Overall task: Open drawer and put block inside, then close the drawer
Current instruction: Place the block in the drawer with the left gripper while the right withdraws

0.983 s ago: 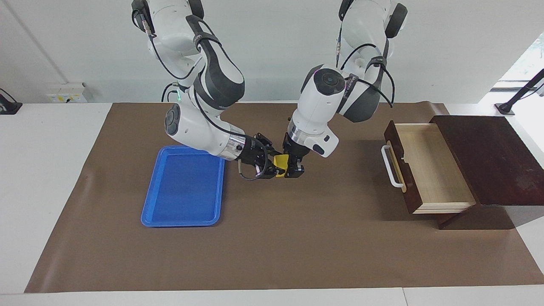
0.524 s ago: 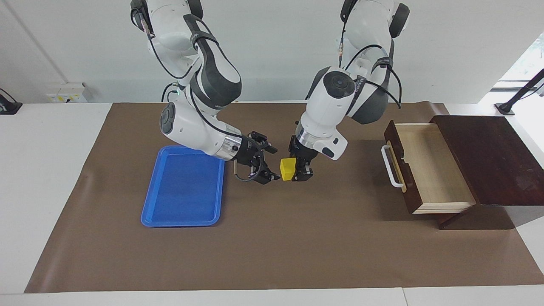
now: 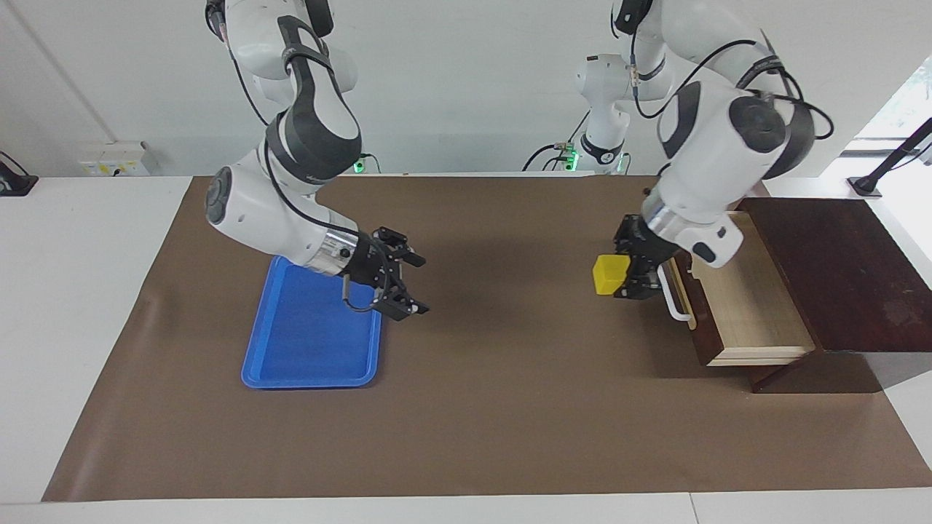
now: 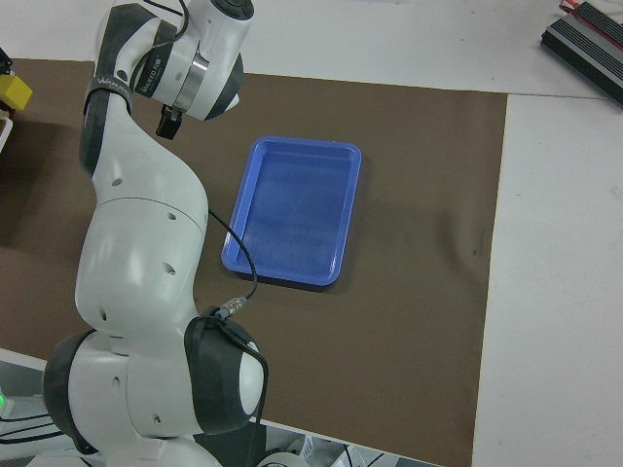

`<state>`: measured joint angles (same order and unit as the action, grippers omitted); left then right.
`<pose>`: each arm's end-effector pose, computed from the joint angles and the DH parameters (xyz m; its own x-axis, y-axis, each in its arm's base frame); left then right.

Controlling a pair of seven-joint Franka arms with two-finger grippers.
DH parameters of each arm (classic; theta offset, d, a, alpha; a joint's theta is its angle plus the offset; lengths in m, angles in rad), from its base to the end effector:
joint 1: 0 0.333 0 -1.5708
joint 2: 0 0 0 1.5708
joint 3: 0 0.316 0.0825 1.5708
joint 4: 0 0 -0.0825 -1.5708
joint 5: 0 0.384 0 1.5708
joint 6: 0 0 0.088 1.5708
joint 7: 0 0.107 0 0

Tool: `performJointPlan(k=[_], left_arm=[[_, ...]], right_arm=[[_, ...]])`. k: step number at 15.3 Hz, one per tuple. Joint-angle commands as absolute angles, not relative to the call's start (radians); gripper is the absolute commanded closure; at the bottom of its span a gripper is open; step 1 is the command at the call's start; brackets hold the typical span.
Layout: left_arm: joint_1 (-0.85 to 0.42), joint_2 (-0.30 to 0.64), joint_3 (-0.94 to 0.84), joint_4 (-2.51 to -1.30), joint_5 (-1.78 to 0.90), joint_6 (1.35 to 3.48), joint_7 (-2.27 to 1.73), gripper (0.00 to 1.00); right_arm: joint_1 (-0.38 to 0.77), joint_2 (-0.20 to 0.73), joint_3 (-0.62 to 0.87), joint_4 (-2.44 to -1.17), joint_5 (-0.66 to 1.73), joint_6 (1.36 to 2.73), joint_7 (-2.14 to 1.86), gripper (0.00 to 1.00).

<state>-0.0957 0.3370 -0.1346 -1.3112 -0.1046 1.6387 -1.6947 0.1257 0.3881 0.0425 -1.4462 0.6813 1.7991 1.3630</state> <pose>0.6415 -0.1462 0.5513 0.0886 0.9853 -0.1461 0.9953 -0.0933 -0.0256 0.6597 0.1613 0.4831 0.1706 -0.7618 -0.6249 -0.9820 -0.1839 -0.0439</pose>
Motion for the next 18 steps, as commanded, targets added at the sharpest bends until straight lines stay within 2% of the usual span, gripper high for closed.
performJointPlan(k=[1,3,4,7,9,13,14,15,18], left_arm=[[0.023,0.311,-0.141,-1.345,-0.094,1.629,-1.634,1.0],[0.107,0.29,-0.141,-1.394,-0.095,1.64,-1.521,1.0],[0.136,0.26,-0.14,-1.463,-0.095,1.679,-1.472,1.0],[0.186,0.12,-0.138,-1.801,-0.074,1.937,-1.411,1.0],[0.225,0.063,-0.138,-1.952,-0.058,2.06,-1.402,1.0],[0.264,0.055,-0.14,-1.999,-0.058,2.083,-1.401,1.0],[0.267,0.055,-0.14,-1.999,-0.057,2.082,-1.399,0.55],[0.267,0.057,-0.14,-1.996,-0.057,2.08,-1.396,0.01],[0.239,0.071,-0.141,-1.929,0.003,2.018,-1.405,0.0]], right_arm=[[0.062,0.341,0.049,-1.454,0.58,1.697,1.145,0.0],[0.029,0.315,0.049,-1.454,0.484,1.631,0.973,0.0],[0.02,0.301,0.051,-1.454,0.43,1.597,0.878,0.0],[-0.008,0.258,0.051,-1.454,0.296,1.53,0.61,0.0],[-0.028,0.226,0.051,-1.459,0.218,1.5,0.43,0.0],[-0.049,0.134,0.051,-1.497,0.065,1.477,0.132,0.0],[-0.049,0.102,0.051,-1.514,0.039,1.476,0.083,0.0],[-0.048,0.074,0.051,-1.532,0.011,1.476,0.06,0.0],[-0.049,-0.006,0.052,-1.607,-0.043,1.482,-0.02,0.0]])
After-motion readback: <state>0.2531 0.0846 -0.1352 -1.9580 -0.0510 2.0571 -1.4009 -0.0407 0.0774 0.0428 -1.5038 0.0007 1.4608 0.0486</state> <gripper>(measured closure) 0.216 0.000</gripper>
